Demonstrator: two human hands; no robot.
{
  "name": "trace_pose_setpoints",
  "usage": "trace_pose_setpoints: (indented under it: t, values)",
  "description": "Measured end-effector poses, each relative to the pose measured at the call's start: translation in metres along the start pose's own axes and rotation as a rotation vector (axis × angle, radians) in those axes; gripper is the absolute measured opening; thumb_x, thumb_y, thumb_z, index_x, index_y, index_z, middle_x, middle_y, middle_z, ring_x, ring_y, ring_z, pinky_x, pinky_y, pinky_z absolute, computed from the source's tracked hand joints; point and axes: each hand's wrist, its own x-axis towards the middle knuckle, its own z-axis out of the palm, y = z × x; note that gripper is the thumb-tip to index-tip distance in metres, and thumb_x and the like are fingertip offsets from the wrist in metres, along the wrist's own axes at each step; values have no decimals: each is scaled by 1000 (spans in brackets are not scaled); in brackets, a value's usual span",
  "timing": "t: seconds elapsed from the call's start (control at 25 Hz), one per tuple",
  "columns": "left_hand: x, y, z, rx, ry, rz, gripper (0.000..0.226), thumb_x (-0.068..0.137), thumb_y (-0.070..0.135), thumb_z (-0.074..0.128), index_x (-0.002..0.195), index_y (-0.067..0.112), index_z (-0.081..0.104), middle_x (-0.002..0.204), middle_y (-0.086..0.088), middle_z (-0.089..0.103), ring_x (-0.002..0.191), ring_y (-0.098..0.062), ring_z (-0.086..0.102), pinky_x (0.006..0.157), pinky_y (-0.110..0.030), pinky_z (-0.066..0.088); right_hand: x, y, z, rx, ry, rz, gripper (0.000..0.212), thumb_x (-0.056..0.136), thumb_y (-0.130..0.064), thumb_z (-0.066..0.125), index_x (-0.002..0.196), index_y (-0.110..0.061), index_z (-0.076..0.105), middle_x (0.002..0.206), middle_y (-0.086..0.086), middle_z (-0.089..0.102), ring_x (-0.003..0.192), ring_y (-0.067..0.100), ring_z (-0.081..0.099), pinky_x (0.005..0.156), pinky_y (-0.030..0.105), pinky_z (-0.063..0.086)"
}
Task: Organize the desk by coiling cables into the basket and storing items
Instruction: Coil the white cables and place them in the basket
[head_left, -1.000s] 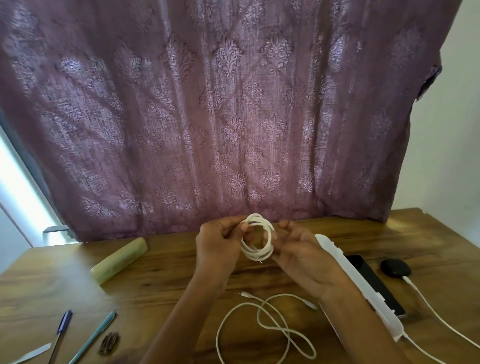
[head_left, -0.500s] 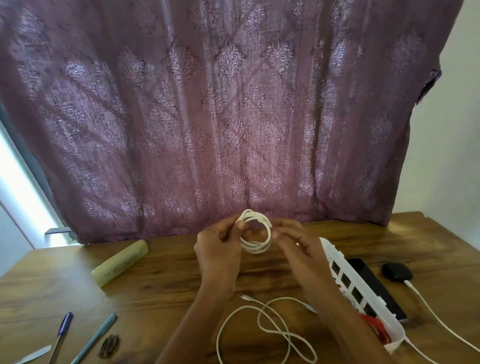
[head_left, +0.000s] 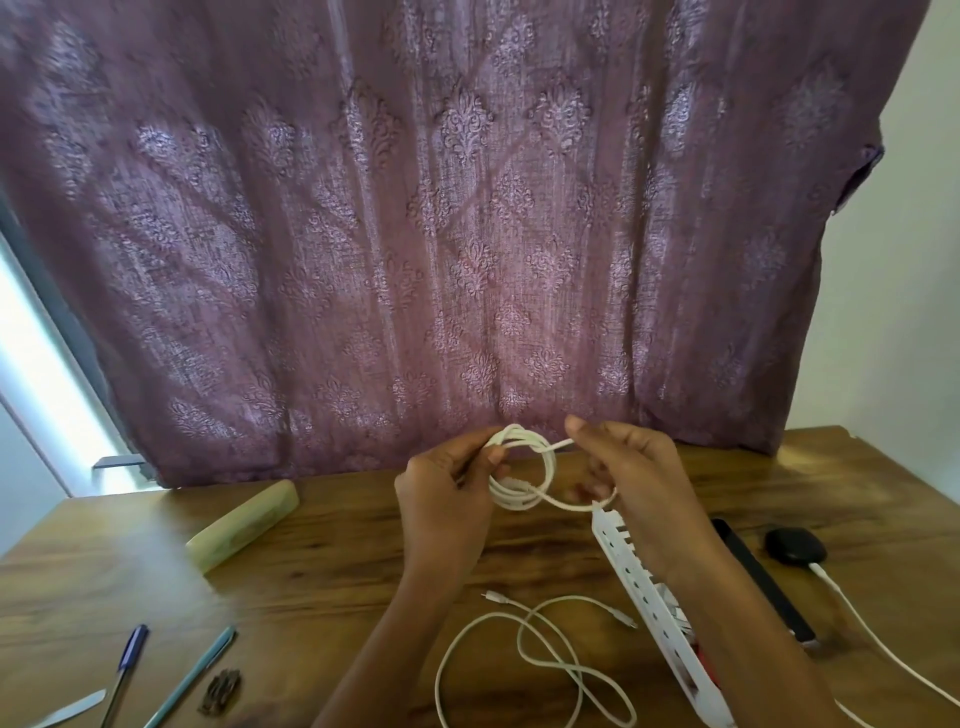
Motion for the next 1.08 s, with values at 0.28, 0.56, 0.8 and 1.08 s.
trace_pose_setpoints:
  t: [0.28, 0.56, 0.8, 1.08]
  values:
    - [7, -11, -9, -99, 36, -127, 25, 85, 6, 61, 90, 28, 72, 70, 14, 72, 71, 2, 67, 74, -16, 52, 4, 1, -12, -357, -58, -167, 18, 82, -25, 66, 75, -10, 72, 46, -10, 44, 40, 2, 41, 44, 9, 34]
    - [-3, -12, -7, -470, -226, -405, 22, 89, -3, 52, 109, 1, 57, 82, -6, 70, 74, -12, 68, 62, -20, 55, 6, 23, -8, -195, -101, 25, 34, 93, -23, 50, 78, 6, 59, 41, -7, 26, 34, 1, 21, 35, 13, 21]
    - [16, 0, -20, -124, -639, -301, 31, 86, -3, 56, 112, 14, 62, 95, 1, 72, 90, -9, 67, 84, -23, 52, 10, 22, -9, -322, -248, -126, 22, 94, -11, 49, 86, -4, 68, 52, -12, 62, 50, -4, 55, 52, 9, 42]
    - [17, 3, -22, -186, -657, -347, 22, 90, 3, 52, 88, 12, 71, 70, -1, 71, 65, -9, 66, 70, -25, 56, 19, 24, -14, -435, -189, -294, 17, 82, -13, 65, 76, -27, 72, 75, -12, 63, 73, 8, 59, 72, 25, 48]
